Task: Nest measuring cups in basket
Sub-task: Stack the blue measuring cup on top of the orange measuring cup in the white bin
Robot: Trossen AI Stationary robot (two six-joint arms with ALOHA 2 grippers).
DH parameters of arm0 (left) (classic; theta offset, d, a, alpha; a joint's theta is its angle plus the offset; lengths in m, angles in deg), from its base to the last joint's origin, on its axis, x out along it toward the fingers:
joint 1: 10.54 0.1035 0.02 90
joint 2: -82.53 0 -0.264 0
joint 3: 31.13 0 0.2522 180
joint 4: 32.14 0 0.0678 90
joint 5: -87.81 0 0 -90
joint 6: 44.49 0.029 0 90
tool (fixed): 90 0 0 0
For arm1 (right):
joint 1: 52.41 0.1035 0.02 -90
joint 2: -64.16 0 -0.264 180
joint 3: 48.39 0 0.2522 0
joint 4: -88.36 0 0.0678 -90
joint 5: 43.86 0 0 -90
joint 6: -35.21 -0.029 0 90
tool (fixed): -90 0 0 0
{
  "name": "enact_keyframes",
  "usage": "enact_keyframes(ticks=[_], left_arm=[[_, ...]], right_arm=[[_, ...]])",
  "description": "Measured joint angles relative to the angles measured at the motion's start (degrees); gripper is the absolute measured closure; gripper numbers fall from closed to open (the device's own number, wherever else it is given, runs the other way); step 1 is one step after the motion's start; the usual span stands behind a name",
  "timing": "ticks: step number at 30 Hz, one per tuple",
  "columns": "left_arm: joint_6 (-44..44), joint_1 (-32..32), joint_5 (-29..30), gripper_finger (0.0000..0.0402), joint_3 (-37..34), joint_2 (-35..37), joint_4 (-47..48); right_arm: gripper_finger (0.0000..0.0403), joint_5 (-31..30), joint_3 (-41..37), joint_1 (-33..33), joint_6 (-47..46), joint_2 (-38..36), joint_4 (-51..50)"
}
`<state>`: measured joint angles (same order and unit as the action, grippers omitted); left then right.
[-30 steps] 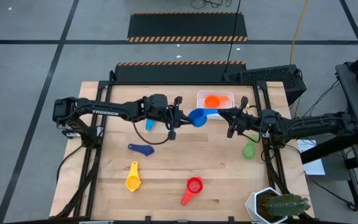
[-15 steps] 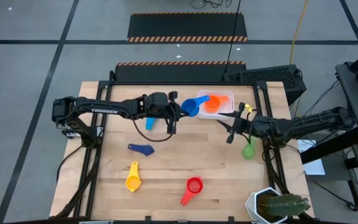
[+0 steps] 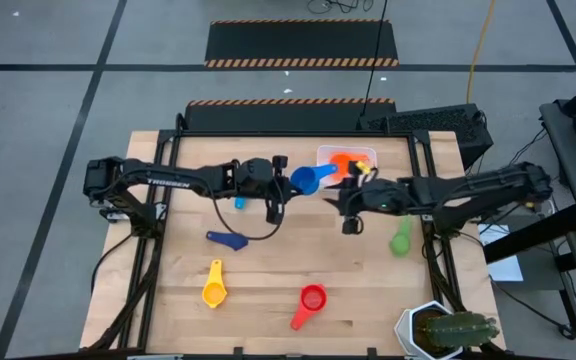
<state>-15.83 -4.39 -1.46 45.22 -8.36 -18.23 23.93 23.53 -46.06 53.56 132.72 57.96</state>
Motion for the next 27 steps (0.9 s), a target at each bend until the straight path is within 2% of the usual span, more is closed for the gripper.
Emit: enact_keyframes(ticks=[3, 6, 10, 14, 19, 27], left_arm=[[1.7, -0.8, 0.0, 0.0394, 0.0, 0.0, 1.0], [3.9, -1.7, 1.0, 0.0388, 0.0, 0.0, 1.9], [5.7, -2.7, 1.2, 0.0395, 0.0, 0.0, 2.1], [6.2, -3.3, 1.3, 0.0390, 0.0, 0.0, 2.8], [7.6, -3.6, 2.1, 0.0393, 0.0, 0.0, 3.1], [8.9, -3.7, 2.1, 0.0387, 0.0, 0.0, 3.1]], right_arm=[[0.0267, 2.8, 5.0, 0.0, 0.8, 4.4, -3.3], [0.0247, 3.0, 8.2, 0.0, 1.9, 8.3, -5.6], [0.0223, 3.1, 10.7, 0.0, 3.2, 11.5, -7.5], [0.0215, 5.7, 11.7, -0.6, 3.9, 13.0, -8.9], [0.0232, 6.1, 11.7, -2.3, 4.9, 13.1, -10.7], [0.0291, 10.3, 11.7, -4.4, 5.9, 13.4, -12.1]])
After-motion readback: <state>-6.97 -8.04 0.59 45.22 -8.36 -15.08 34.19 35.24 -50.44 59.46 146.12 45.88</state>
